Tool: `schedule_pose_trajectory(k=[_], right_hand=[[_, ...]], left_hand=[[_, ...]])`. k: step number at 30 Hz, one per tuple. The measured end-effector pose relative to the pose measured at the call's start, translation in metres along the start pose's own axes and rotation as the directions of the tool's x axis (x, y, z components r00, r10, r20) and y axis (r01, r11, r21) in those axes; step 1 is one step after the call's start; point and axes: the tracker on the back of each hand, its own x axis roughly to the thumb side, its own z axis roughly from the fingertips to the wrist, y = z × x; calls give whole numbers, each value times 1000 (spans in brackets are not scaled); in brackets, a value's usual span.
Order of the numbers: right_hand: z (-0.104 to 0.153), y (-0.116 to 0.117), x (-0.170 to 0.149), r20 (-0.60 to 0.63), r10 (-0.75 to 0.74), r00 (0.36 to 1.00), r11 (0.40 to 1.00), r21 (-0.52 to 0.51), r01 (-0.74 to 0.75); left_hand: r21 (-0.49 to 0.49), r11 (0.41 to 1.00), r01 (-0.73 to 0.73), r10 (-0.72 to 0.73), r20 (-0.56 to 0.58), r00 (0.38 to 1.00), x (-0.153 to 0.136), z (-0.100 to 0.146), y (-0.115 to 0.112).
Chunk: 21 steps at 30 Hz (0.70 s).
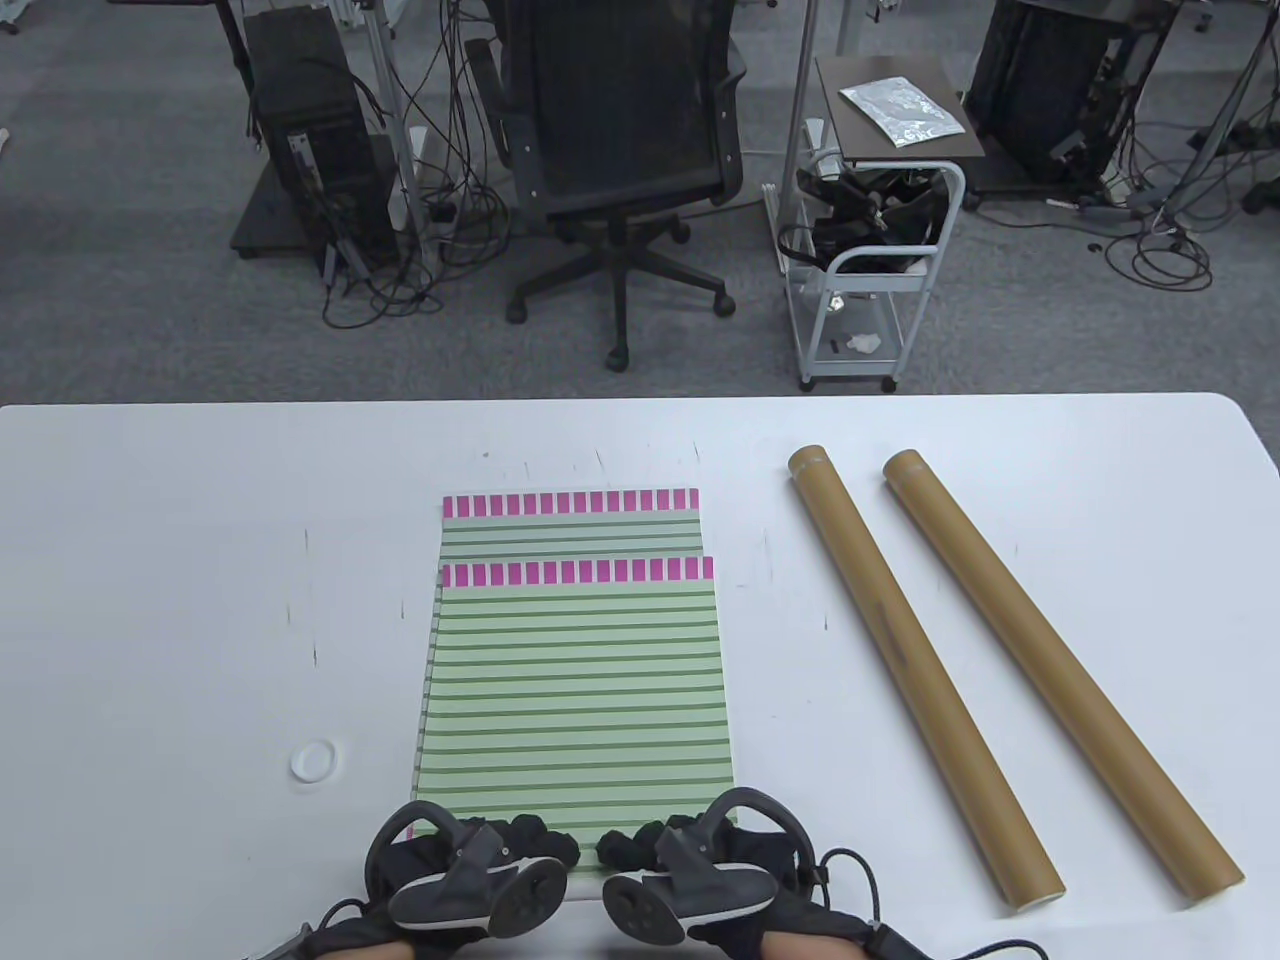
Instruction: Roll up mouse pads and store in mailing tubes
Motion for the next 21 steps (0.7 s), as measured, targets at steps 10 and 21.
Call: schedule_pose_trajectory(k=[10, 21], right_hand=[[-7, -5, 5, -12, 16, 1000, 1000, -13, -17], [-8, -1, -8, -39, -116, 992, 993, -1, 116]], left_hand=[[49, 998, 45, -46, 33, 998, 11, 2, 4], [76, 995, 71, -73, 21, 997, 13, 3, 6]])
